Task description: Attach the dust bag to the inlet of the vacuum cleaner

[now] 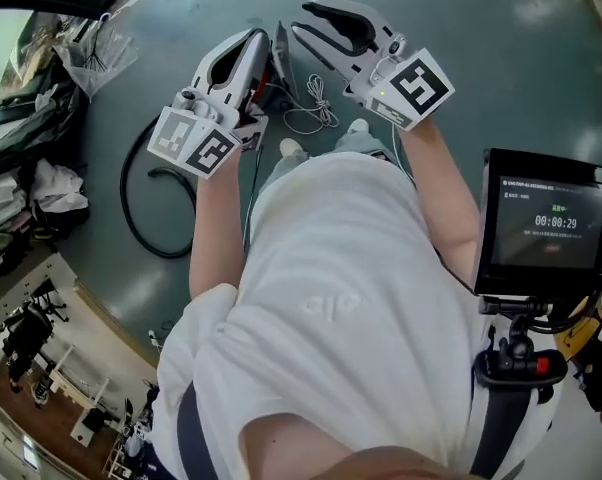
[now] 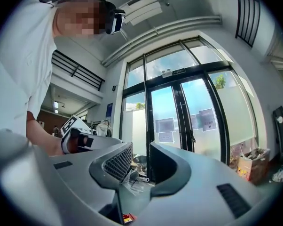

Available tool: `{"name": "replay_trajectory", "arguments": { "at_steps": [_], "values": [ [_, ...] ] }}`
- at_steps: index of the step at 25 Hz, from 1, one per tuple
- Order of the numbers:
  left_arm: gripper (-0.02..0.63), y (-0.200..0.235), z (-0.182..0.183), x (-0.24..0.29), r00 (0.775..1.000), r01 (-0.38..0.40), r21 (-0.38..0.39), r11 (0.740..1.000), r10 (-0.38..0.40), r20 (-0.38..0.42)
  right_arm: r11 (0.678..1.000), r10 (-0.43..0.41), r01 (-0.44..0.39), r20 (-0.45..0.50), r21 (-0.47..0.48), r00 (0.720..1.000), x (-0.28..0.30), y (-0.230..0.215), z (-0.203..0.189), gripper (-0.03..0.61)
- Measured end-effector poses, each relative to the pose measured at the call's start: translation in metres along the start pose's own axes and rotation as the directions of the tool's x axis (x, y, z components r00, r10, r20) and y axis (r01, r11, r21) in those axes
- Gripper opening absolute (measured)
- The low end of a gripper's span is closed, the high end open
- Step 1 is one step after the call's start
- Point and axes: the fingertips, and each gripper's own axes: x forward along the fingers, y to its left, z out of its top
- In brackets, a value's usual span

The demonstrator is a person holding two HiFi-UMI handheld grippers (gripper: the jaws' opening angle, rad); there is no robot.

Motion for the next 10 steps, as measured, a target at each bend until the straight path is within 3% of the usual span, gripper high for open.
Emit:
{"name": "replay_trajectory", "arguments": {
  "at_steps": [6,10],
  "values": [
    [0.006,-0.026,0.021,-0.022,0.997,0.07,-0.025,0.997,-0.069,0.017,1.0,-0.008,0.007,-0.001,-0.025,1.0,-0.001,0.027,0.021,0.124],
    [0.006,-0.017,0.032,-0.031,0.996,0.086,0.014,0.996,-0.086,-0.003,0.998,-0.029,0.029,-0.002,-0.056,1.0,0.007,0.027,0.027,0.124]
  ]
}}
